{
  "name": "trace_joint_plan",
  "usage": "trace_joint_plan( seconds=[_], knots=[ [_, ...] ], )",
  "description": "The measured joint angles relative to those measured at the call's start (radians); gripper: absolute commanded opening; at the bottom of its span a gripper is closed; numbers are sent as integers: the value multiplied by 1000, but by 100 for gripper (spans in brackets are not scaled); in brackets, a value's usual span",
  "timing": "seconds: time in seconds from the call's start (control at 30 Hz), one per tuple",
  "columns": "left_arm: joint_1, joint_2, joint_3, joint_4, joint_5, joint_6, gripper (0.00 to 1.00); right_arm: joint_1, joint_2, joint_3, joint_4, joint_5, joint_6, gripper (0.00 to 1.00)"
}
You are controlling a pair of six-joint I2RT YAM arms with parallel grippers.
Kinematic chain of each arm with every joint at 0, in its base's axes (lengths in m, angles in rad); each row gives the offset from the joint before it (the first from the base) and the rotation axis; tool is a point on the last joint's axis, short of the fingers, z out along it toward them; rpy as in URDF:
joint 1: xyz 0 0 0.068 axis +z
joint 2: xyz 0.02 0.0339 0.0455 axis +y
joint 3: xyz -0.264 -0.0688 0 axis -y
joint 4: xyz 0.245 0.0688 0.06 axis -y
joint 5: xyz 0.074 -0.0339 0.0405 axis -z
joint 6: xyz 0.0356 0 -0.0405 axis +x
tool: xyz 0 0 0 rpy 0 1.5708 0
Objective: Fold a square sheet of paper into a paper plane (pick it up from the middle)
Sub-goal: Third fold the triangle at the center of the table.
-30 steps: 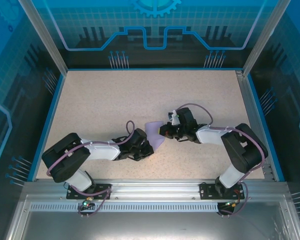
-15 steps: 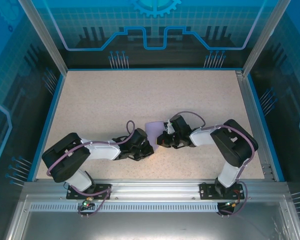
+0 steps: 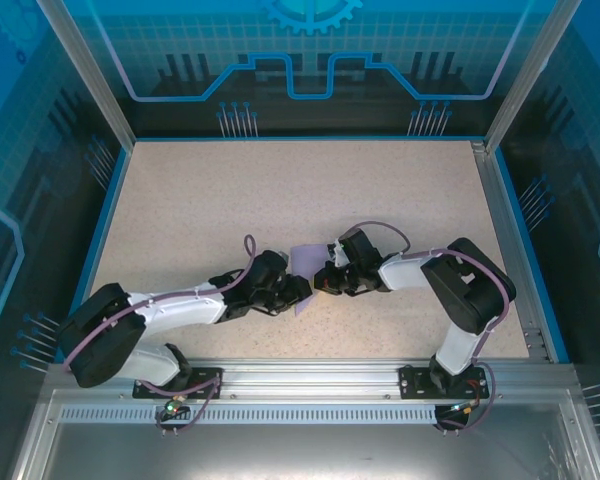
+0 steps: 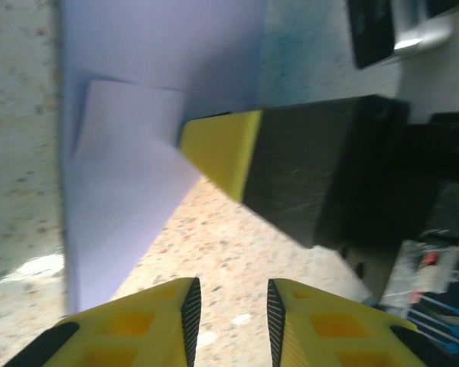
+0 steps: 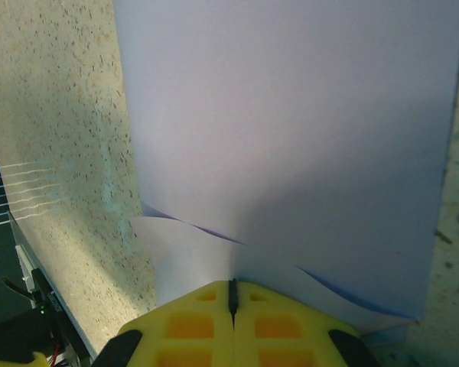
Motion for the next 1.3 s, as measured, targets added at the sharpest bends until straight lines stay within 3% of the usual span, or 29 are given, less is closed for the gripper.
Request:
trace_joint_plan(
  seconds=[0.2, 0.4, 0.87, 1.3],
  knots=[
    [-1, 125, -6, 143, -3, -121, 27, 0, 0, -3, 7, 1, 15, 0],
    [-13, 193, -19, 159, -42, -185, 25, 0, 0, -9, 18, 1, 22, 0],
    [-60, 185, -91, 236, -118, -245, 21, 0, 0, -6, 10, 3, 22, 0],
    [-110, 106, -113, 127, -146, -241, 22, 0, 2, 0, -2, 0, 34, 0]
  ],
)
